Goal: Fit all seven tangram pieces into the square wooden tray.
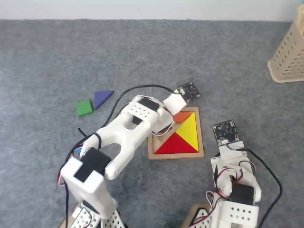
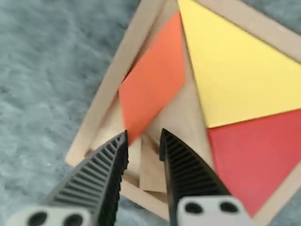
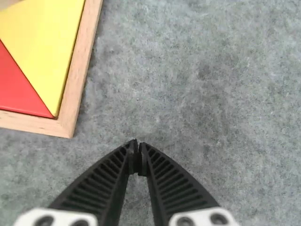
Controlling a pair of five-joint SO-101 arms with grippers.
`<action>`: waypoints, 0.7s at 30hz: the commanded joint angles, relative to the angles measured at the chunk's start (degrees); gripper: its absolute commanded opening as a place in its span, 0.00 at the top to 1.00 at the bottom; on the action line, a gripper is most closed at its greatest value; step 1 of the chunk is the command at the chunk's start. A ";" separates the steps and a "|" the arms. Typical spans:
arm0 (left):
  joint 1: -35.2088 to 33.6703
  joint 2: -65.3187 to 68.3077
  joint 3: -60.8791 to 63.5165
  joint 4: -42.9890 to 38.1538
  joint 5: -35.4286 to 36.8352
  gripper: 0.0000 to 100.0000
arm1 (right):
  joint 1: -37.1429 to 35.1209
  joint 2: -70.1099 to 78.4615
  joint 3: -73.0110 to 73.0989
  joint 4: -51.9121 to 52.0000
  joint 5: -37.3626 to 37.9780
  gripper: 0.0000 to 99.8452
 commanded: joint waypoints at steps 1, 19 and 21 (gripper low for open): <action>-2.20 -0.70 -2.42 -0.79 0.62 0.90 | -0.40 0.31 1.14 0.22 0.53 0.99; -6.77 -0.70 -3.12 -0.53 -1.58 0.90 | -0.40 0.31 1.14 0.22 0.53 0.99; -8.00 -0.79 -3.38 -0.18 -1.49 0.90 | -0.40 0.31 1.14 0.22 0.53 0.99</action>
